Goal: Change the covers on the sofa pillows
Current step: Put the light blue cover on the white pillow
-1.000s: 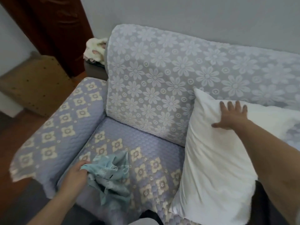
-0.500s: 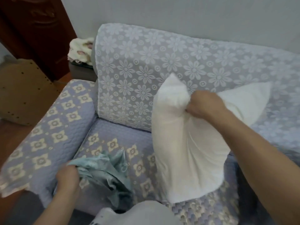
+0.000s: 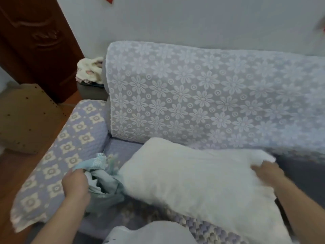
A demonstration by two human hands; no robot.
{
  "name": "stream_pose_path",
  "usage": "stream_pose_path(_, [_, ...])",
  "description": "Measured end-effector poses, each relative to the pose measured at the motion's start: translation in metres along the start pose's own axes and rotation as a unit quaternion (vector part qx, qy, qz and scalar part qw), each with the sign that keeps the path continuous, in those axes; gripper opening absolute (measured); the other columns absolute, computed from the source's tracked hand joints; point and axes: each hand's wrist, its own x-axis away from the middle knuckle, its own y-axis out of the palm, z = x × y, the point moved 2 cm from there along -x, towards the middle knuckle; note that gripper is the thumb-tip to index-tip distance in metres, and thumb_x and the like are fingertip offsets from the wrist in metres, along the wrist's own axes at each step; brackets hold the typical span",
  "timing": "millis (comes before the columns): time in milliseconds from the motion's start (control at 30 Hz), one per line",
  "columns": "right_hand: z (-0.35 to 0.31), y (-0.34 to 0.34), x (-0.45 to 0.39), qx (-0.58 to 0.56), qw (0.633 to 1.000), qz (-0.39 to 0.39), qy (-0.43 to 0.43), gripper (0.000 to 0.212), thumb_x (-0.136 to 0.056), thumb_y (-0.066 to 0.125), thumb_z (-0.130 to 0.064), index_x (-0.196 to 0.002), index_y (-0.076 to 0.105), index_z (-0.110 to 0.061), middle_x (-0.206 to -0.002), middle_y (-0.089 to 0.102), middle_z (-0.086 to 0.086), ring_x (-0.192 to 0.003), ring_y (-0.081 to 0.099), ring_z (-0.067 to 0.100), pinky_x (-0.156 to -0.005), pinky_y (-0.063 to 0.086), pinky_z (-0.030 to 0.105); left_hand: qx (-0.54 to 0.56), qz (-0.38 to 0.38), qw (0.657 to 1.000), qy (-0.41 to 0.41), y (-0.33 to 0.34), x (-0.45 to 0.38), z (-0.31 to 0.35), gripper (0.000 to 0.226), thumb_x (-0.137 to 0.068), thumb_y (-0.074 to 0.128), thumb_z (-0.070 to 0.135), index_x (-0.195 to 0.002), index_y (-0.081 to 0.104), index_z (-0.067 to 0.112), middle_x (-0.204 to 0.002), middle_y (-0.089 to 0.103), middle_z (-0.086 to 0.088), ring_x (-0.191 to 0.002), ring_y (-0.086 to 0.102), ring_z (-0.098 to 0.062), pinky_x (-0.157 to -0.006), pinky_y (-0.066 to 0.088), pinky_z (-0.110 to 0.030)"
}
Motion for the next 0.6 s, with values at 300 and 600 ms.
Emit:
stream_pose_path(300, [-0.02, 0.181, 0.016, 0.094, 0.971, -0.158, -0.152, 0.051, -0.101, 0.041, -0.024, -0.152, 0.034, -0.02, -0.146, 0.042, 0.015, -0.132, 0.047, 0.032, -0.111, 0.037, 0.034, -0.051, -0.015, 0.998, -0.018, -0.009, 0.033, -0.052, 0.03, -0.09, 0.056, 0.006, -0.12, 0.063, 0.003, -0.111, 0.067, -0.018, -0.095, 0.065, -0.035, -0.084, 0.051, -0.044])
stream_pose_path(600, [-0.264, 0.192, 0.086, -0.074, 0.908, -0.093, -0.401, 0.059, -0.101, 0.048, -0.034, -0.154, 0.029, -0.015, -0.159, 0.024, 0.021, -0.145, 0.026, 0.036, -0.117, 0.025, 0.043, -0.095, -0.004, 0.995, -0.034, 0.001, -0.001, -0.063, 0.029, -0.09, 0.06, 0.011, -0.118, 0.067, 0.005, -0.104, 0.071, -0.016, -0.085, 0.067, -0.03, -0.071, 0.054, -0.039])
